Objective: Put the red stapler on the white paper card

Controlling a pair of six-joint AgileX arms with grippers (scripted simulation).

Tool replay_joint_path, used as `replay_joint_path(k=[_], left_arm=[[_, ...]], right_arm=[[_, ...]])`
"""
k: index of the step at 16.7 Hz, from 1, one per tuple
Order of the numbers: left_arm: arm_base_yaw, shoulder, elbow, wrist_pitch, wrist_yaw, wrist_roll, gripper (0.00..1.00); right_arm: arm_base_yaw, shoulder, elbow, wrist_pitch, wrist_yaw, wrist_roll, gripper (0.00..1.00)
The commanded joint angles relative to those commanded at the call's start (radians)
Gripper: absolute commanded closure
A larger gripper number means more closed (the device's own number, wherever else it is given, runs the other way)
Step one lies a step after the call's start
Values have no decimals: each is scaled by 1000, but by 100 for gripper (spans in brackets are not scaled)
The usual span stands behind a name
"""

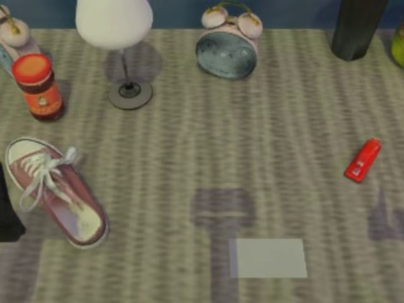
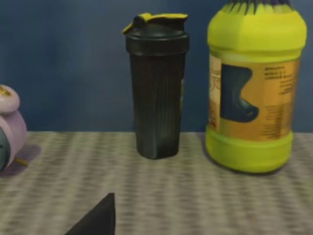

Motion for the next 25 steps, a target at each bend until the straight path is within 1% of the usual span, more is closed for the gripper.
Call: replay_joint_path(k=[3,5,9,12,20,25], left_arm=[[0,0,0,0,0,0,0],[0,0,0,0,0,0,0],[0,0,0,0,0,0,0],[0,0,0,0,0,0,0],[0,0,0,0,0,0,0],[0,0,0,0,0,0,0]], right_arm=[[1,10,10,-7,-1,5,0],[7,61,61,-44,-2,31,0],[24,288,283,-193,-4,132,0],[40,559,518,-353,-2,232,0],[92,1448,1198,-846,8,523,0],[121,1862,1550,-1092,7,680,0]])
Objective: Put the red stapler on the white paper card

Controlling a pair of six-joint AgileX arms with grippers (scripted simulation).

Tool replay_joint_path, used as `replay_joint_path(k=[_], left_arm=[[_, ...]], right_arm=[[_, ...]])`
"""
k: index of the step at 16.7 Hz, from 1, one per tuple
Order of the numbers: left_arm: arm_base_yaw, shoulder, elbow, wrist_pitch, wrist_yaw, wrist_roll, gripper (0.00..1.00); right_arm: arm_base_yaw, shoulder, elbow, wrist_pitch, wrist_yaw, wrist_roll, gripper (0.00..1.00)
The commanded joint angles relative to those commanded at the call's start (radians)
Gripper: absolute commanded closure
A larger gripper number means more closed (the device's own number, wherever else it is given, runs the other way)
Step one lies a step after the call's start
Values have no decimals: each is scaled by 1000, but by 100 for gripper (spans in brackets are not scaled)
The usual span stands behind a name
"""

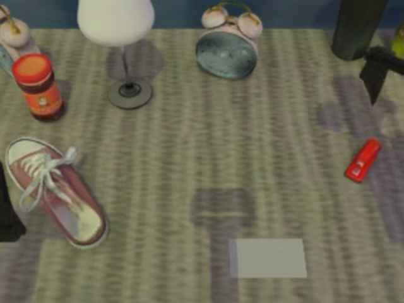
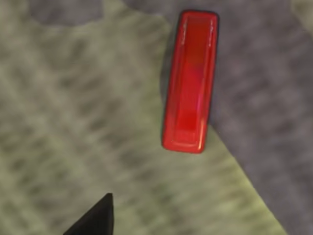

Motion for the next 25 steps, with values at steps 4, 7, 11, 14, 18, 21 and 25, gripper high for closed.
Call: replay_joint_path(k=[4,7,11,14,18,21,25], left_arm=[[0,0,0,0,0,0,0],[0,0,0,0,0,0,0],[0,0,0,0,0,0,0],[0,0,0,0,0,0,0],[0,0,0,0,0,0,0],[0,0,0,0,0,0,0],[0,0,0,0,0,0,0]], right_arm=[[15,205,201,-119,-6,83,0],[20,270,262,-153,-9,108,0],[20,272,264,-154,-10,109,0],[16,275,247,-136,-9,107,0],[20,318,146,14,-9,109,0],[22,358,58,146,-9,112,0],[23,375,22,191,-9,114,0]])
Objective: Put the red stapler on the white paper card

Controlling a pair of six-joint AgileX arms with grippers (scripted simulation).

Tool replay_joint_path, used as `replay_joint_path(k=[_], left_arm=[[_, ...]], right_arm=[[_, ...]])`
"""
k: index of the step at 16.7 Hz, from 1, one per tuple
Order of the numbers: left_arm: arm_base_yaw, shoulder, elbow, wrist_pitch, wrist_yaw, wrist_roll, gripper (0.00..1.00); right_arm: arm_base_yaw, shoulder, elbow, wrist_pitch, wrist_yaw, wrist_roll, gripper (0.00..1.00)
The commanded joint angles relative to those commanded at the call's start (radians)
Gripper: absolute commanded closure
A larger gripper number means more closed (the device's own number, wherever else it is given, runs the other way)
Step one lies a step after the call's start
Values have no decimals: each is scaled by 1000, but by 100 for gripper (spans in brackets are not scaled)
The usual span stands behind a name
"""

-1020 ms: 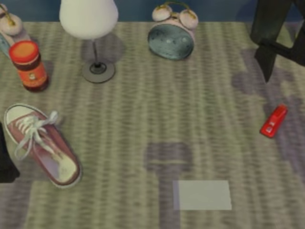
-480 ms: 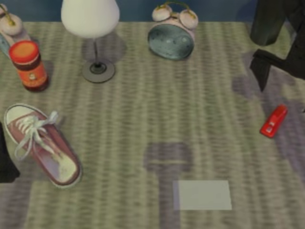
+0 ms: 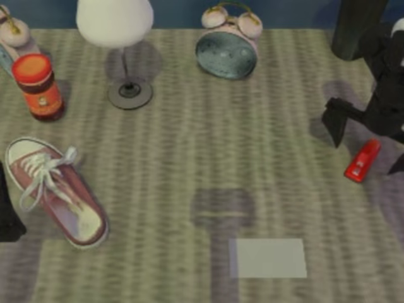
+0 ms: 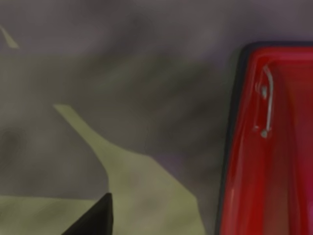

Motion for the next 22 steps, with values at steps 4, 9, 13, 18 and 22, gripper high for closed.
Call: replay_joint_path(k=[4,9,13,18,22], left_arm=[[0,0,0,0,0,0,0],[0,0,0,0,0,0,0],[0,0,0,0,0,0,0],[0,0,0,0,0,0,0],[0,0,0,0,0,0,0]], right_arm=[[0,0,0,0,0,0,15],[0,0,0,0,0,0,53],[0,0,0,0,0,0,83],[0,0,0,0,0,0,100],[0,0,0,0,0,0,100]])
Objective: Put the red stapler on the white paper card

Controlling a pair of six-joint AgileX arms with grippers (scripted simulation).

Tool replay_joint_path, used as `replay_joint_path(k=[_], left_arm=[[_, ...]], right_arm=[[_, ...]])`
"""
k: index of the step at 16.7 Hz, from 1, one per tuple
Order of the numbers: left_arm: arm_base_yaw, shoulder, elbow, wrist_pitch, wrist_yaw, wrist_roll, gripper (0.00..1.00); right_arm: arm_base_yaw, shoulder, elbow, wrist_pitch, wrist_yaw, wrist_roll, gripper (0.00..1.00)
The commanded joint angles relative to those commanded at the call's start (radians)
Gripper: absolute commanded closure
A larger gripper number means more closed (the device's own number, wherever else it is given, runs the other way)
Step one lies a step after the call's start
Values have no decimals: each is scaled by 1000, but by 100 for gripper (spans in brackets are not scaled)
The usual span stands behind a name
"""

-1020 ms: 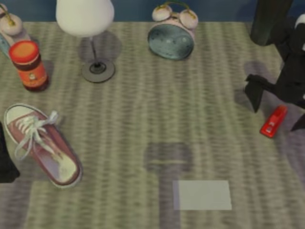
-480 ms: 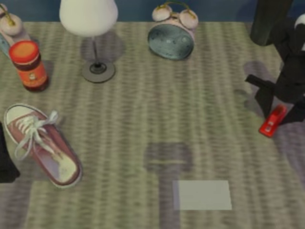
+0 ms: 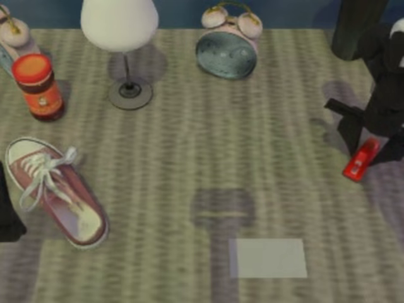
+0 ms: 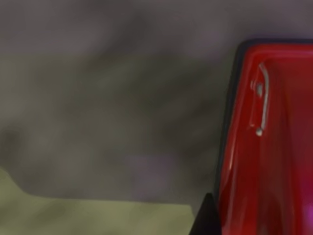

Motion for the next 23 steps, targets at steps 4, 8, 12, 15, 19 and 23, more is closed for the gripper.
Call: replay_joint_path(k=[4,8,12,15,19,23], left_arm=[[0,0,0,0,0,0,0],[0,0,0,0,0,0,0],[0,0,0,0,0,0,0],[0,0,0,0,0,0,0],[0,0,0,0,0,0,0],[0,0,0,0,0,0,0]], right_arm=[[-2,-5,16,-17,0,1,100],[-1,-45,123,-174,-1,3,100],[4,-95,229,-330,-1,-2,100],[4,-105,242,-345,-1,-4,100],[6,-104,238,-342,-1,-14,100],[74,-128,217,-343,4,-162,100]])
